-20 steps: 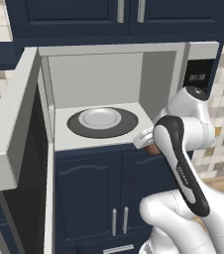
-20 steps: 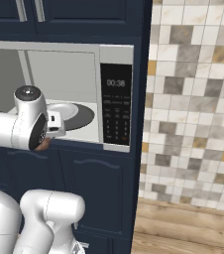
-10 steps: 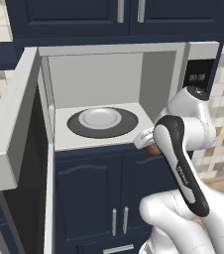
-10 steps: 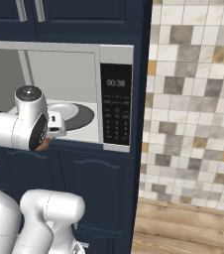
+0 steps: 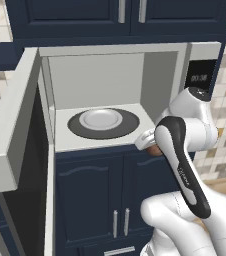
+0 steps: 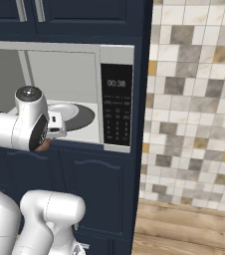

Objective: Retrieve the reheated potato from the microwave, then place the potato, cheese, and condiment on the cutting board.

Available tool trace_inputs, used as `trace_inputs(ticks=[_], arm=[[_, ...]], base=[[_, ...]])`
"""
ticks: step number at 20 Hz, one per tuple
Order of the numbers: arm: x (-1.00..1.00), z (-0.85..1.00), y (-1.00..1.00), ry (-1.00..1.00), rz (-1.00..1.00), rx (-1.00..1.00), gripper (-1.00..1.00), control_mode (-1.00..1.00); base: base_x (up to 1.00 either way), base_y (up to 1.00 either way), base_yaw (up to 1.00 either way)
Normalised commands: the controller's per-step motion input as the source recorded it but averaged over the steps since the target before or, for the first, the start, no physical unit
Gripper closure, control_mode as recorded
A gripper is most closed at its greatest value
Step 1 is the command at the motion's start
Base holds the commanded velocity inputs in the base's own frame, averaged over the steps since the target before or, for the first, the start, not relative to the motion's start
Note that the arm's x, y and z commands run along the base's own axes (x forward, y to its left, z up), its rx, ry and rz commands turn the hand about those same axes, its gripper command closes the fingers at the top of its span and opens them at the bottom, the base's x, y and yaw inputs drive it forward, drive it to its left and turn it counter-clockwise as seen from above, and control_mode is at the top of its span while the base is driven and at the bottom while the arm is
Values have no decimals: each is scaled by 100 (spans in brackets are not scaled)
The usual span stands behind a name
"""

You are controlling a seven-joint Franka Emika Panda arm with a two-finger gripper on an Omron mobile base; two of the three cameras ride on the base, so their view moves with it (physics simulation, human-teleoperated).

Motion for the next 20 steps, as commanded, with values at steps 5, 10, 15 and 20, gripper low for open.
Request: trace_inputs(ticks=[5,10,15,20], arm=[[0,0,0,0,0,0,100,-100],[0,0,0,0,0,0,100,100],[0,0,0,0,0,0,100,100],[0,0,0,0,0,0,100,100]], base=[[0,0,0],[0,0,0],[0,0,0],[0,0,0]])
